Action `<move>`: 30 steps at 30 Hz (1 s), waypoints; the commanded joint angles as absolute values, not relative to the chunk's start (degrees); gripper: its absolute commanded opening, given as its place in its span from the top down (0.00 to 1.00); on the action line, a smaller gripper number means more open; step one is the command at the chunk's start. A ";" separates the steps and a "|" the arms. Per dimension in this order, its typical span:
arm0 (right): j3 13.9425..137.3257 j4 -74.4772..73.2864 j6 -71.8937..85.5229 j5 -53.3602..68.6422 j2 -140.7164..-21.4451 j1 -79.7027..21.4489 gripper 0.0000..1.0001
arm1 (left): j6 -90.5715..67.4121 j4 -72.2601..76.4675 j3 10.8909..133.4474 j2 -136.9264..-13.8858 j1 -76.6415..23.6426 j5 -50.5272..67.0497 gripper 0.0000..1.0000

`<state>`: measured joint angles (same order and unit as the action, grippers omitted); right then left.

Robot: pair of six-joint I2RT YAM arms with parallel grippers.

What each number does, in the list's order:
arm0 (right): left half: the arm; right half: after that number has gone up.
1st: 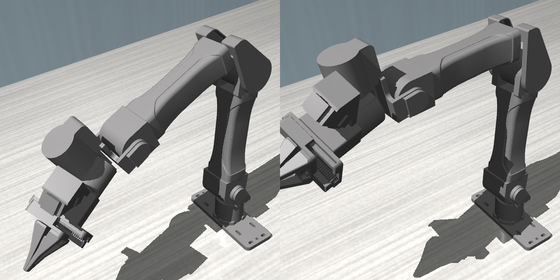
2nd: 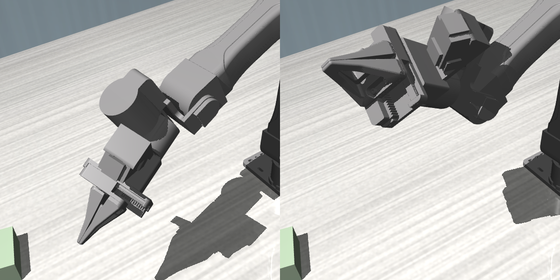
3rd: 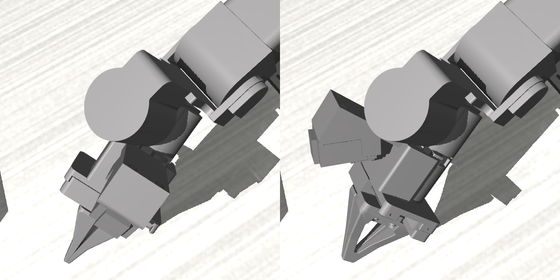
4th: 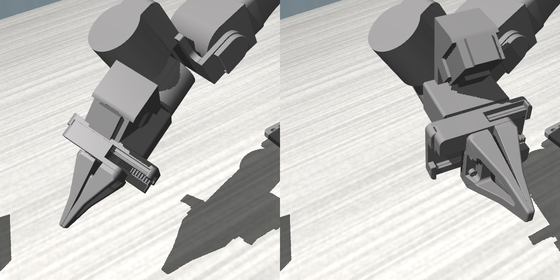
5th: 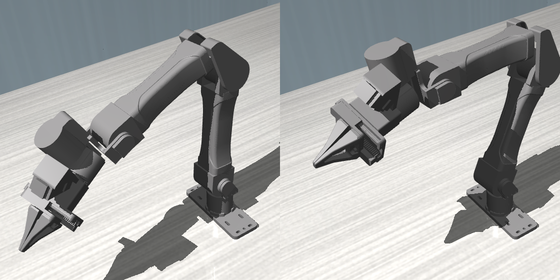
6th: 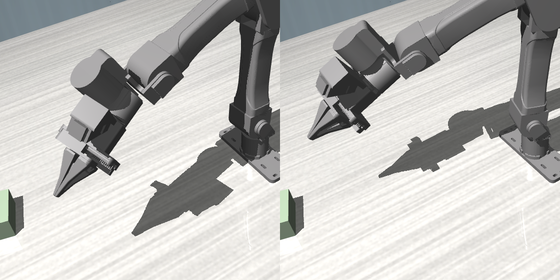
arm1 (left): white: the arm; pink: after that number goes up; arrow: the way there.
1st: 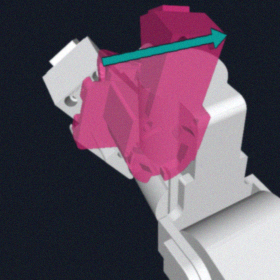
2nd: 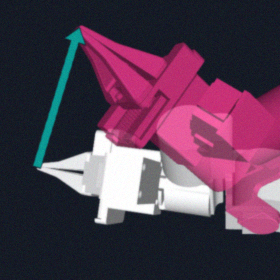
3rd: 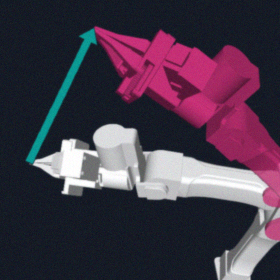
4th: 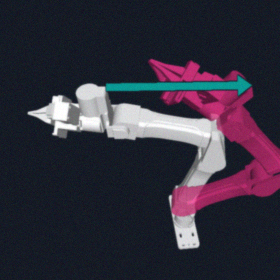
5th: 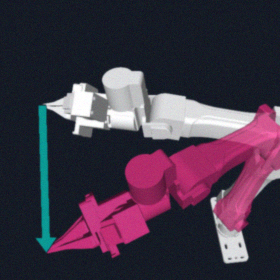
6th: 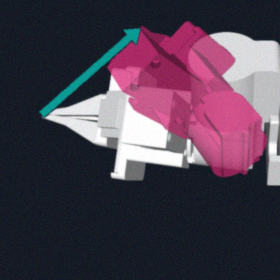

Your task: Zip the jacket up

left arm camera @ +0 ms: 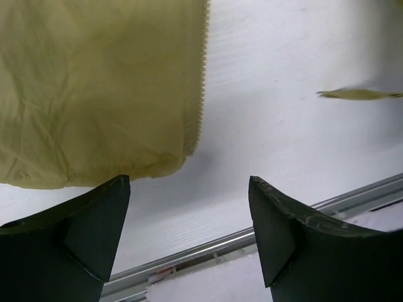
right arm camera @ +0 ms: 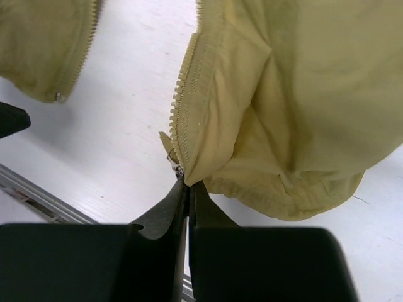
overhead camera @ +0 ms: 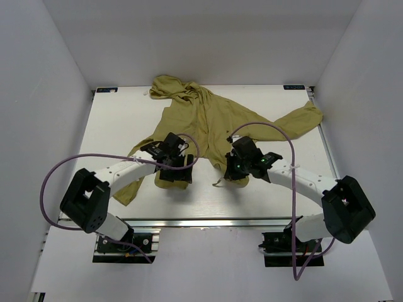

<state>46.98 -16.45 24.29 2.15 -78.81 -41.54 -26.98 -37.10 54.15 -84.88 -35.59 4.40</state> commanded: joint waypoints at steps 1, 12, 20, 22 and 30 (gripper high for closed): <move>45.97 -15.20 23.12 3.87 -76.99 -40.25 1.00 | -25.58 -38.76 55.98 -87.00 -35.68 2.46 0.15; 42.37 -13.54 23.03 5.80 -75.50 -38.06 1.00 | -25.84 -40.87 57.82 -92.72 -37.09 0.79 0.23; 40.61 -13.27 23.12 5.80 -74.01 -36.74 1.00 | -28.38 -44.03 61.43 -97.82 -38.58 -4.30 0.30; 40.17 -13.27 23.20 5.71 -73.74 -36.56 1.00 | -28.91 -44.30 61.70 -98.87 -38.85 -4.57 0.30; 39.46 -13.62 23.20 4.66 -72.95 -36.30 1.00 | -32.96 -43.59 61.35 -100.63 -40.95 -5.36 0.32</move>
<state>40.23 -14.81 23.55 5.08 -74.56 -36.71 -30.52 -43.72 60.77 -99.57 -39.72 -4.40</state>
